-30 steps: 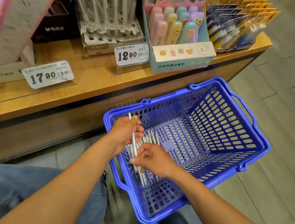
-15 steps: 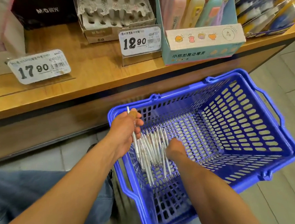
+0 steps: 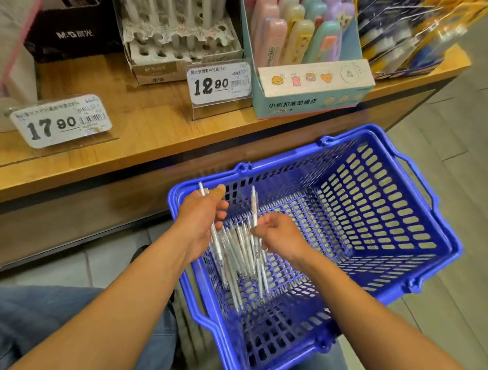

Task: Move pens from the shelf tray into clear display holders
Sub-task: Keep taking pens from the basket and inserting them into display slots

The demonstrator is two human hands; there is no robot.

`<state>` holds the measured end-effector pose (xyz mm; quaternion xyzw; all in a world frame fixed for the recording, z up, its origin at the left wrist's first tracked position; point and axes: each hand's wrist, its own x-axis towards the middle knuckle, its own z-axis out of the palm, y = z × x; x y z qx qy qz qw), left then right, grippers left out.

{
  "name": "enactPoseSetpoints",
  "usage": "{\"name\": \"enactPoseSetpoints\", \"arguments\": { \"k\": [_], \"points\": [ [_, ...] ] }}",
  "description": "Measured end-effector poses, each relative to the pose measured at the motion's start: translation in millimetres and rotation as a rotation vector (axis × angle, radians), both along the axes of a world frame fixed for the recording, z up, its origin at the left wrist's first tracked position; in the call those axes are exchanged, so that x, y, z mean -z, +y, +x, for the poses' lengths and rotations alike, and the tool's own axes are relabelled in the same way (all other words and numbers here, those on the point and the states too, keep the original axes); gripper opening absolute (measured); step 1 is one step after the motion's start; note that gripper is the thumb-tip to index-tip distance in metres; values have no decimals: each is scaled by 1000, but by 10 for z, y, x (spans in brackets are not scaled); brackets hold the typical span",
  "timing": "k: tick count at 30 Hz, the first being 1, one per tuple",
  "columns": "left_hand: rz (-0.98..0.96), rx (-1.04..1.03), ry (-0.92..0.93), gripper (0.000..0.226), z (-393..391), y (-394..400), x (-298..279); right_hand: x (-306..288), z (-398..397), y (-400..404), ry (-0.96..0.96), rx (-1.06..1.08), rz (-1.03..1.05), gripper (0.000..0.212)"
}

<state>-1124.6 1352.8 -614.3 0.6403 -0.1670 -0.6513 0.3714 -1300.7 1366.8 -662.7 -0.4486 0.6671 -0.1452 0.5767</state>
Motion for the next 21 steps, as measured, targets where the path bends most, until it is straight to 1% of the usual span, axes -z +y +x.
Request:
{"name": "enactPoseSetpoints", "arguments": {
  "k": [2,4,5,6,8,10,11,12,13,14,15,17,18,19,21],
  "points": [
    [-41,51,11,14,-51,9,15,-271,128,158,-108,31,-131,17],
    [-61,88,73,15,-108,41,35,-390,266,301,-203,34,-168,19],
    [-57,86,110,15,-125,54,43,-381,322,347,-218,20,-172,20],
    [-51,81,136,14,-134,61,54,-339,354,367,-230,4,-166,21],
    [-48,87,111,15,-123,54,86,-259,336,322,-302,-44,-128,23],
    [-42,66,58,20,-99,37,131,-128,238,190,-410,-69,-66,17],
    [-33,48,50,20,-87,27,151,-31,173,100,-405,-53,-36,12],
    [-22,29,57,20,-78,20,164,104,110,5,-330,-17,-13,7],
    [-14,16,72,20,-70,15,171,263,50,-90,-209,24,7,6],
    [-7,11,82,19,-68,9,176,428,-4,-170,-37,35,32,12],
    [-3,12,85,18,-68,6,176,613,-55,-225,139,-1,64,16],
    [3,15,89,16,-69,-5,165,896,-115,-250,417,-144,131,6],
    [5,15,93,15,-62,-7,158,998,-119,-232,509,-216,167,8],
    [6,14,97,14,-56,-7,150,1107,-121,-203,573,-285,204,17],
    [7,9,98,14,-43,-6,137,1251,-108,-141,648,-368,231,30]
  ]
}}
